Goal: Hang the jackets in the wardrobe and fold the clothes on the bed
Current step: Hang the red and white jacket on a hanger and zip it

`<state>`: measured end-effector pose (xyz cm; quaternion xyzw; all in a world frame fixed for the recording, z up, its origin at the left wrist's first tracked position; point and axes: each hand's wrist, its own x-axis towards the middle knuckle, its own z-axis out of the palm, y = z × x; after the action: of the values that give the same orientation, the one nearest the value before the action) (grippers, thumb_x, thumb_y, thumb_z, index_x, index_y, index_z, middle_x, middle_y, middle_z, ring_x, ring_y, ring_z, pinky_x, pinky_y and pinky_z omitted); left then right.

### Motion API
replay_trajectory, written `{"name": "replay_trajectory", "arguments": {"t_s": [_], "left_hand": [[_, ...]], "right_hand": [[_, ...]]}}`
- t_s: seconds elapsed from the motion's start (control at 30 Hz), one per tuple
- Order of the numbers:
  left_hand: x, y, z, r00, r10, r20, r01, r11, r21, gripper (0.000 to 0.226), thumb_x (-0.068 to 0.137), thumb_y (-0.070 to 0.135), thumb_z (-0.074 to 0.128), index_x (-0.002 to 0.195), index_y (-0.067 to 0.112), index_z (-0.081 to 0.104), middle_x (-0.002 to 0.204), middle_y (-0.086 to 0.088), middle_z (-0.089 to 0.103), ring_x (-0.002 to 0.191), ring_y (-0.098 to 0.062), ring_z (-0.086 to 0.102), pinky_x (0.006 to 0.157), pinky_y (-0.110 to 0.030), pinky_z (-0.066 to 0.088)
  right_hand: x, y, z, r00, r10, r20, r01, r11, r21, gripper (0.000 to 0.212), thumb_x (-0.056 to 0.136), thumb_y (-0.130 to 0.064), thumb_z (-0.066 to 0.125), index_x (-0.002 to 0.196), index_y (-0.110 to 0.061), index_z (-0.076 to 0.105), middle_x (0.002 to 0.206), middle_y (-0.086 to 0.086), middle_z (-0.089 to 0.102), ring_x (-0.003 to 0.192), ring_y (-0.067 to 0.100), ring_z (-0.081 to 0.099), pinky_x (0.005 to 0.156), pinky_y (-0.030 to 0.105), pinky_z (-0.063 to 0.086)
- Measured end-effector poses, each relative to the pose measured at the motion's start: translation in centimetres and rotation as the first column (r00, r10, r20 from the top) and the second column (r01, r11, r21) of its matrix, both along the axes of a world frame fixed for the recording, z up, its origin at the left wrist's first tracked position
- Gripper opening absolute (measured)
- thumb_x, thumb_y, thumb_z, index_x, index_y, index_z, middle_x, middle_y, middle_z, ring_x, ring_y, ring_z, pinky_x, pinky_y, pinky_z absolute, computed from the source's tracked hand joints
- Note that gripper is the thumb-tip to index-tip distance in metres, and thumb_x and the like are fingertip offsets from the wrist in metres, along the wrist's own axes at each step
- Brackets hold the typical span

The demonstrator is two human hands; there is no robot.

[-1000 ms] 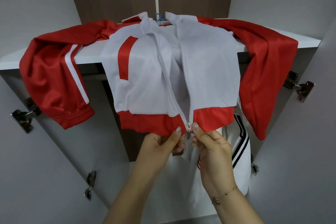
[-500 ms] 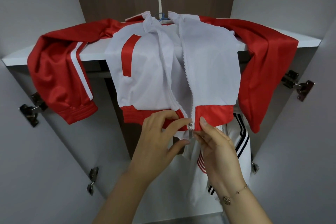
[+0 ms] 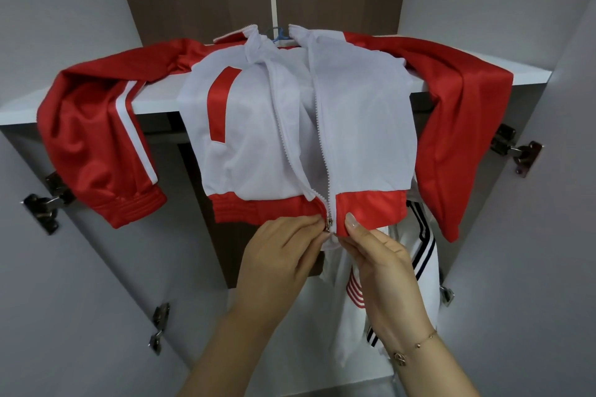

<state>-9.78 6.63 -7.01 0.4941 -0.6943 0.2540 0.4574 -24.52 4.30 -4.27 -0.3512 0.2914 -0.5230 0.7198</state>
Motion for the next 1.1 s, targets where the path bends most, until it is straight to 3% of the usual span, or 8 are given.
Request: {"name": "replay_trajectory", "arguments": {"t_s": [0.17,0.3,0.47,0.6,0.73,0.83,0.97,1.1], "left_hand": [[-0.8,0.1,0.0,0.994,-0.030,-0.106,0.040,0.994,0.097,0.035,0.087,0.032,0.068,0.109,0.005,0.072,0.110,-0.005,0.071,0.105,-0.015,0.065,0.095,-0.029,0.052],[-1.5,-0.3,-0.4,0.975,-0.044,-0.217,0.068,0.992,0.107,0.031,0.083,0.025,0.073,0.104,0.002,0.070,0.105,-0.008,0.070,0.101,-0.019,0.066,0.091,-0.031,0.054],[-0.7,0.0,-1.2,0.987,-0.030,-0.156,0.033,0.999,0.019,0.023,0.091,0.015,0.060,0.105,0.001,0.073,0.107,-0.009,0.073,0.104,-0.016,0.066,0.092,-0.031,0.054],[0.1,0.1,-0.6,0.993,-0.043,-0.112,0.046,0.999,0.024,0.022,0.090,0.012,0.059,0.102,0.001,0.073,0.102,-0.010,0.073,0.101,-0.015,0.065,0.093,-0.030,0.053],[0.9,0.0,1.9,0.994,-0.078,-0.078,0.086,0.991,0.107,0.019,0.092,0.015,0.057,0.099,0.005,0.072,0.103,-0.007,0.068,0.101,-0.012,0.058,0.096,-0.023,0.047],[1.0,-0.1,4.0,0.980,-0.140,-0.142,0.172,0.954,0.246,0.013,0.095,0.017,0.058,0.094,0.011,0.070,0.100,0.004,0.063,0.096,-0.008,0.057,0.089,-0.020,0.046],[0.9,-0.4,5.3,0.967,-0.160,-0.200,0.228,0.893,0.387,0.007,0.095,0.015,0.061,0.096,0.015,0.068,0.096,0.011,0.064,0.092,-0.006,0.059,0.084,-0.024,0.049],[0.7,-0.7,5.7,0.968,-0.133,-0.213,0.214,0.882,0.421,0.008,0.096,0.017,0.060,0.094,0.017,0.068,0.092,0.012,0.065,0.089,-0.005,0.059,0.082,-0.021,0.049]], "right_hand": [[0.0,-0.3,-0.2,0.999,-0.031,-0.015,0.031,0.999,-0.039,0.021,0.081,-0.027,0.071,0.072,-0.009,0.077,0.083,0.014,0.074,0.082,0.018,0.072,0.071,0.016,0.054],[0.2,-0.3,-0.5,1.000,0.015,-0.011,-0.015,0.999,-0.033,0.022,0.080,-0.032,0.072,0.081,-0.010,0.078,0.092,0.014,0.074,0.090,0.020,0.071,0.078,0.019,0.054],[0.2,-0.4,-0.7,1.000,0.024,0.004,-0.023,0.999,-0.026,0.027,0.080,-0.030,0.071,0.083,-0.003,0.077,0.094,0.018,0.074,0.090,0.023,0.072,0.076,0.020,0.055],[0.1,-0.8,-1.0,1.000,0.004,-0.006,-0.004,0.999,-0.041,0.046,0.082,-0.029,0.071,0.088,0.016,0.064,0.090,0.020,0.073,0.083,0.022,0.071,0.073,0.020,0.056],[0.3,-1.0,-1.6,0.988,-0.109,-0.107,0.090,0.981,-0.173,0.031,0.087,-0.028,0.066,0.078,0.001,0.071,0.084,0.011,0.072,0.083,0.020,0.068,0.078,0.019,0.052],[0.4,-0.8,-2.0,0.962,-0.176,-0.207,0.111,0.950,-0.291,0.048,0.084,-0.036,0.066,0.071,0.008,0.054,0.067,0.022,0.051,0.071,0.021,0.047,0.071,0.025,0.043],[0.8,-0.8,-2.2,0.947,-0.197,-0.254,0.082,0.912,-0.401,0.031,0.080,-0.035,0.069,0.085,-0.004,0.072,0.083,0.037,0.058,0.068,0.037,0.057,0.070,0.025,0.049],[0.5,-1.3,-2.5,0.919,-0.285,-0.271,0.133,0.873,-0.469,0.017,0.081,-0.031,0.068,0.080,-0.015,0.075,0.077,0.024,0.067,0.073,0.041,0.062,0.071,0.033,0.053]]}}
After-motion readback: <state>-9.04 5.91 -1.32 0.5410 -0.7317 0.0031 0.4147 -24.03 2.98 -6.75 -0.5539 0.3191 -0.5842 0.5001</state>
